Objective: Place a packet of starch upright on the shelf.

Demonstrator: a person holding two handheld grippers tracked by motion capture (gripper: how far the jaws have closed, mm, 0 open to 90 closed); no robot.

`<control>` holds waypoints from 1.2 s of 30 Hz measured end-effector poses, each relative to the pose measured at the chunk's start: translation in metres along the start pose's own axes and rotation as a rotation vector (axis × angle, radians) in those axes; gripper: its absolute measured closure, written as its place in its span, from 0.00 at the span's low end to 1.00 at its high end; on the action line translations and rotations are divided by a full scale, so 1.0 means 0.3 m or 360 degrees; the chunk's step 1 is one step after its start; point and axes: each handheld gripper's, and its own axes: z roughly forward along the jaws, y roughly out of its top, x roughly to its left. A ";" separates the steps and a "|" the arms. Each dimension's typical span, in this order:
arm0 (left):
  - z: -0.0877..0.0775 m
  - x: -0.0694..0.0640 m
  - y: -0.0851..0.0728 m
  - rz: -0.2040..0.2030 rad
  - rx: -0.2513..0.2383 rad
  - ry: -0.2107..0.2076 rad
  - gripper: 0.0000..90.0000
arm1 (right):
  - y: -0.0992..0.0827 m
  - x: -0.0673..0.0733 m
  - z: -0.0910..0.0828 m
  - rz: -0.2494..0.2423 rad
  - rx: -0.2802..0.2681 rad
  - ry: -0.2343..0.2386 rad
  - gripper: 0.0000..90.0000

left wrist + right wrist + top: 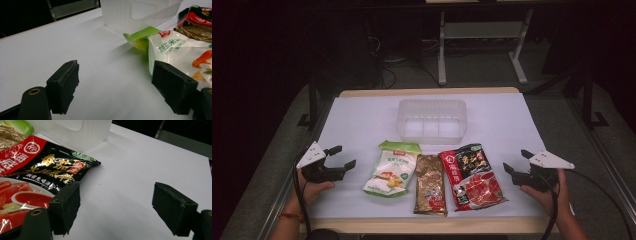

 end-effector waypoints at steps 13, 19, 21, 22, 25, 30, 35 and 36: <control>0.011 -0.058 0.026 0.0069 0.0041 -0.0067 0.25 | 0.013 0.018 0.018 -0.0019 0.0045 0.0024 0.24; 0.021 -0.082 0.040 0.0101 0.0062 -0.0108 0.25 | 0.014 0.025 0.026 -0.0033 0.0057 0.0052 0.24; 0.024 -0.089 0.049 0.0095 0.0060 -0.0126 0.25 | 0.014 0.027 0.029 -0.0039 0.0066 0.0059 0.24; 0.024 -0.089 0.049 0.0095 0.0060 -0.0126 0.25 | 0.014 0.028 0.029 -0.0043 0.0067 0.0062 0.24; 0.040 -0.111 0.084 0.0121 0.0047 -0.0169 0.25 | 0.015 0.028 0.032 -0.0039 0.0074 0.0062 0.24; 0.131 -0.110 0.115 0.0057 0.0130 -0.0299 0.22 | 0.015 0.033 0.041 -0.0041 0.0095 0.0075 0.24; 0.241 -0.077 0.095 -0.0070 0.0336 -0.0373 0.17 | 0.012 0.041 0.053 -0.0058 0.0138 0.0096 0.25; 0.255 -0.071 0.092 -0.0106 0.0349 -0.0409 0.17 | 0.009 0.042 0.057 -0.0061 0.0149 0.0097 0.25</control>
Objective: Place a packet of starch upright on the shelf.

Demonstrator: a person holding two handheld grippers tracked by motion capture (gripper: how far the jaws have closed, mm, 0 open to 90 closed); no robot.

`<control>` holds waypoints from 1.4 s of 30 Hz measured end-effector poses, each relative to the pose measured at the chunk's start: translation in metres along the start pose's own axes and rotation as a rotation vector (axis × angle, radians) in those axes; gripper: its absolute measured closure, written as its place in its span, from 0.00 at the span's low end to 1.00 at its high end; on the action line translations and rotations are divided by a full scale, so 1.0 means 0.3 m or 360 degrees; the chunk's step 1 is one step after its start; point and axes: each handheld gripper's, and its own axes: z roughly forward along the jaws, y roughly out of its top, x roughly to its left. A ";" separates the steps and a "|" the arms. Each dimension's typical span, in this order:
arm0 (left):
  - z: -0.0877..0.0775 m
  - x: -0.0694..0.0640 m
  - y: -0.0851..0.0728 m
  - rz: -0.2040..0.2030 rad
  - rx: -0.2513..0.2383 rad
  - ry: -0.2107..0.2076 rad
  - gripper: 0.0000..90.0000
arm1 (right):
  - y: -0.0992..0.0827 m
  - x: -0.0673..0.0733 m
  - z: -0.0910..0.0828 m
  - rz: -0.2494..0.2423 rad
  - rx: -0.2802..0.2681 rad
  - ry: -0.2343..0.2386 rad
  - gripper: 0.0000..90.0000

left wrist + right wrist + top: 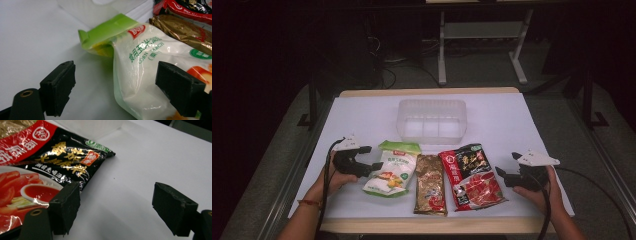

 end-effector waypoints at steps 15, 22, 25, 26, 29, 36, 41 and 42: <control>0.140 0.021 0.065 -0.0065 0.0130 -0.0156 0.15 | -0.005 0.009 0.020 -0.0023 0.0067 0.0062 0.25; 0.191 0.023 0.085 -0.0128 0.0189 -0.0249 0.15 | -0.008 0.007 0.023 -0.0014 0.0074 0.0081 0.26; 0.195 0.020 0.088 -0.0121 0.0198 -0.0272 0.17 | -0.007 0.007 0.024 -0.0014 0.0075 0.0081 0.26; 0.196 0.016 0.089 -0.0116 0.0198 -0.0306 0.19 | -0.007 0.007 0.024 -0.0007 0.0075 0.0084 0.26; 0.198 0.009 0.088 -0.0108 0.0202 -0.0354 0.33 | -0.007 0.006 0.025 -0.0007 0.0075 0.0086 0.26; 0.179 -0.004 0.072 -0.0098 0.0145 -0.0409 0.65 | -0.005 0.007 0.022 -0.0016 0.0077 0.0086 0.26; 0.163 -0.032 0.070 -0.0051 0.0107 -0.0362 0.78 | -0.004 0.009 0.021 -0.0021 0.0074 0.0087 0.26; 0.163 -0.032 0.070 -0.0051 0.0107 -0.0362 0.80 | -0.004 0.009 0.021 -0.0021 0.0074 0.0087 0.26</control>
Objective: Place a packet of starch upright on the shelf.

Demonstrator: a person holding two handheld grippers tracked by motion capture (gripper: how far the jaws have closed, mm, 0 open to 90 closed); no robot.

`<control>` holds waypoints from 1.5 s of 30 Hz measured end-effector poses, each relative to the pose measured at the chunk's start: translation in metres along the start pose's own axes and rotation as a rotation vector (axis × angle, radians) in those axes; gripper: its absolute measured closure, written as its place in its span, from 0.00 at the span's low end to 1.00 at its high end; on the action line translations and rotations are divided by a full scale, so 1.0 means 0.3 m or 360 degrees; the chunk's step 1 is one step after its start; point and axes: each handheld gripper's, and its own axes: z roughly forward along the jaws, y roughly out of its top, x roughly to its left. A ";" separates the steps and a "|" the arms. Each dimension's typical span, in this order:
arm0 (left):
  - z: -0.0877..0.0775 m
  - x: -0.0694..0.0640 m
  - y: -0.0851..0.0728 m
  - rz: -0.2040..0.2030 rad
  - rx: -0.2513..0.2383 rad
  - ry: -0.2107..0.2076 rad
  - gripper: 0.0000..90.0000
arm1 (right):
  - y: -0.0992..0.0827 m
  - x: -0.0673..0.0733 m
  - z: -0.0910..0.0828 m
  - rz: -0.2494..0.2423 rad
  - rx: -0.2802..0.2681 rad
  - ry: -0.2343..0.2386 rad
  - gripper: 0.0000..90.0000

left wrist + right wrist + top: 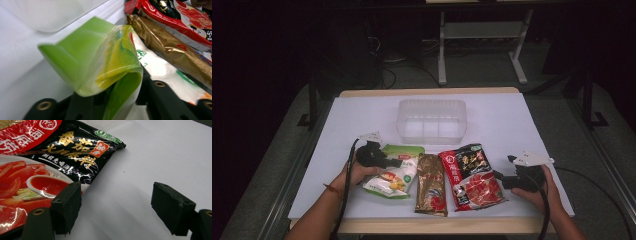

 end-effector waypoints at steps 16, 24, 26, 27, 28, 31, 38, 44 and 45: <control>-0.188 -0.116 -0.012 0.0014 -0.0294 0.0167 0.92 | 0.023 -0.022 0.004 0.0000 -0.0060 -0.0033 0.26; -0.270 -0.167 0.012 0.0017 -0.0484 0.0238 0.94 | 0.031 -0.022 0.019 -0.0021 -0.0055 -0.0028 0.26; -0.276 -0.170 0.012 0.0023 -0.0492 0.0248 0.94 | 0.031 -0.023 0.021 -0.0024 -0.0059 -0.0030 0.26; -0.285 -0.175 0.012 0.0013 -0.0522 0.0276 0.94 | 0.033 -0.023 0.024 -0.0020 -0.0056 -0.0029 0.26; -0.290 -0.174 0.012 0.0007 -0.0532 0.0271 0.94 | 0.034 -0.023 0.026 -0.0019 -0.0058 -0.0030 0.26; -0.301 -0.178 0.014 0.0012 -0.0572 0.0278 0.94 | 0.035 -0.024 0.026 -0.0019 -0.0066 -0.0037 0.26; -0.316 -0.200 0.024 0.0019 -0.0643 0.0280 0.94 | 0.038 -0.031 0.005 0.0021 -0.0162 -0.0051 0.26; -0.338 -0.219 0.033 0.0004 -0.0728 0.0280 0.94 | 0.046 -0.030 -0.009 0.0026 -0.0237 -0.0077 0.26; -0.339 -0.222 0.036 0.0000 -0.0745 0.0278 0.94 | 0.047 -0.029 -0.008 0.0022 -0.0235 -0.0077 0.26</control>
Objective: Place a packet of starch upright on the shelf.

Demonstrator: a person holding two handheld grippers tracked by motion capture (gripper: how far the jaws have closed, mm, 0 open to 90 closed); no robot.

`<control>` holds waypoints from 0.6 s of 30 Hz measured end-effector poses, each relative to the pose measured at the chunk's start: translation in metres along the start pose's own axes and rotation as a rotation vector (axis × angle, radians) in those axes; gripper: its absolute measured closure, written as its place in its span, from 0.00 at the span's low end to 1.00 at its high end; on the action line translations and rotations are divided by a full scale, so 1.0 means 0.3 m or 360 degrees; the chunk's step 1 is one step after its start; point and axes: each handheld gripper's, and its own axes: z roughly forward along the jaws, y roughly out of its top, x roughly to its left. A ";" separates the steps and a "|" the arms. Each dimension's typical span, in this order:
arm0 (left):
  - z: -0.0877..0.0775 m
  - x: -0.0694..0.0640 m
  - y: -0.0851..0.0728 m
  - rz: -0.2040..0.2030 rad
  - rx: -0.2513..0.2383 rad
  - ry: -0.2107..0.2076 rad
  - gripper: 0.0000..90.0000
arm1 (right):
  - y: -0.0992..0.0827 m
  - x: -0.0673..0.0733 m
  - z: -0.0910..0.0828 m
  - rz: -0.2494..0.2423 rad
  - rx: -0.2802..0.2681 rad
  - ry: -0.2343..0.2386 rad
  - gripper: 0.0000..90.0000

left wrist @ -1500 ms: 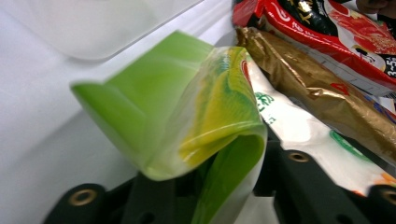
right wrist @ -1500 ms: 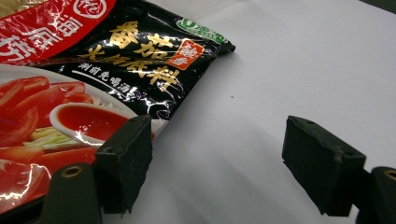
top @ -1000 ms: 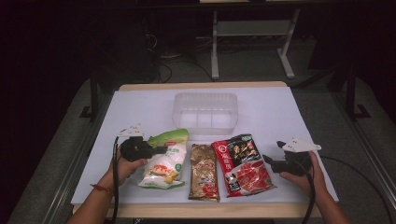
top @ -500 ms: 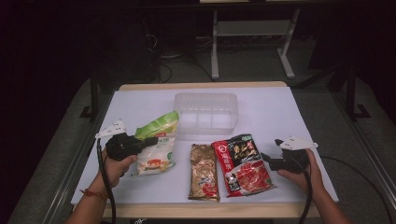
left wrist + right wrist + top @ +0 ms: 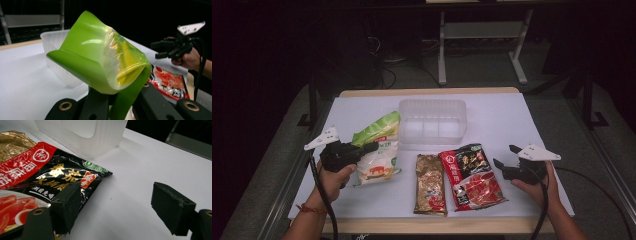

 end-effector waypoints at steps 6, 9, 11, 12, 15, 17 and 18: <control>-0.007 -0.012 0.022 0.0001 -0.0059 0.0024 0.95 | 0.000 0.003 0.003 -0.0013 0.0013 -0.0012 0.26; -0.006 -0.016 0.038 0.0002 -0.0092 0.0037 0.95 | 0.000 0.004 0.002 -0.0009 0.0013 -0.0014 0.26; -0.005 -0.017 0.045 0.0004 -0.0100 0.0037 0.94 | -0.001 0.006 0.001 -0.0012 0.0016 -0.0015 0.26; -0.002 -0.021 0.051 0.0003 -0.0113 0.0038 0.94 | -0.001 0.007 0.000 -0.0019 0.0017 -0.0016 0.26; 0.011 -0.029 0.077 0.0006 -0.0156 0.0041 0.95 | -0.003 0.005 -0.010 -0.0014 0.0003 -0.0026 0.26; 0.025 -0.032 0.090 0.0018 -0.0156 0.0043 0.95 | -0.004 0.005 -0.013 -0.0007 0.0001 -0.0031 0.26; 0.034 -0.033 0.097 0.0023 -0.0161 0.0047 0.95 | -0.004 0.005 -0.014 -0.0006 0.0001 -0.0034 0.26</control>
